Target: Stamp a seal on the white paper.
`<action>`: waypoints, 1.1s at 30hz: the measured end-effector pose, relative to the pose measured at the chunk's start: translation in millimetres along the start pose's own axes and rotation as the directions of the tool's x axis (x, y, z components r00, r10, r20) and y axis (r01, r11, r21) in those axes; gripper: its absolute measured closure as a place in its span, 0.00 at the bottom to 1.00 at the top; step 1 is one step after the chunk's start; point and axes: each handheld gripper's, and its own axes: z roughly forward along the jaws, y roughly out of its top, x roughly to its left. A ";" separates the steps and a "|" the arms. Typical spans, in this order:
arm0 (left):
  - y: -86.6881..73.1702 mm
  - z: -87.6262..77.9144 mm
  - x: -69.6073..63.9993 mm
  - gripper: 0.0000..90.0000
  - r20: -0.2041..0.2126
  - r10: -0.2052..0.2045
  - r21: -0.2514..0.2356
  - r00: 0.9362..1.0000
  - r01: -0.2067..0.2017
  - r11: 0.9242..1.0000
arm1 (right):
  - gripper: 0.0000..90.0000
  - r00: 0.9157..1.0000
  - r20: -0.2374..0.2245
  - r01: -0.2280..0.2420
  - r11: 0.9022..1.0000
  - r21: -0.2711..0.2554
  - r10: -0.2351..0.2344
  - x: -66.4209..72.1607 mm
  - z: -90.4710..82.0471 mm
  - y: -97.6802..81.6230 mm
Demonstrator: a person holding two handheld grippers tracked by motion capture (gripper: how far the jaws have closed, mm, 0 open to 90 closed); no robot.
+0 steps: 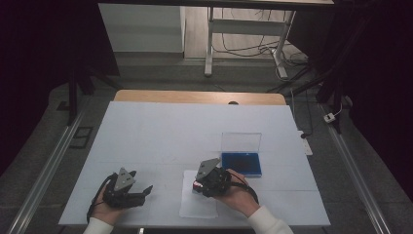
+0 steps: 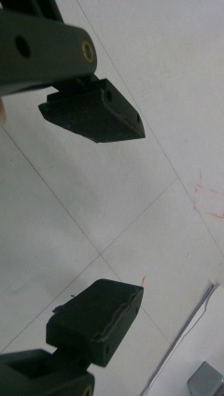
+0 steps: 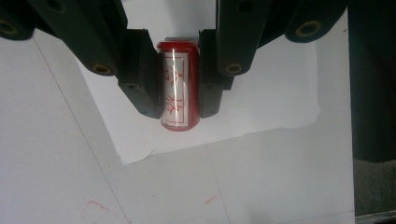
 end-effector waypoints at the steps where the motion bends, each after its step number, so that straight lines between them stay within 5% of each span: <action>1: 0.0 0.1 0.0 0.24 -0.003 -0.001 0.000 1.000 0.001 1.000 | 0.78 1.000 0.006 0.007 1.000 0.002 -0.007 0.7 -0.2 0.4; 9: 0.0 -0.6 0.0 0.24 -0.002 0.000 -0.002 1.000 0.000 1.000 | 0.78 1.000 0.004 0.014 1.000 0.001 -0.014 1.7 -1.0 1.1; 21: 0.0 -0.9 0.1 0.24 -0.006 0.001 -0.004 1.000 -0.001 1.000 | 0.78 0.999 0.035 0.042 0.990 -0.132 -0.038 6.3 -38.1 13.8; 33: -0.2 -0.8 0.9 0.24 -0.005 0.002 -0.003 1.000 -0.002 1.000 | 0.78 0.998 0.053 0.032 0.989 -0.141 -0.025 1.7 -48.0 12.1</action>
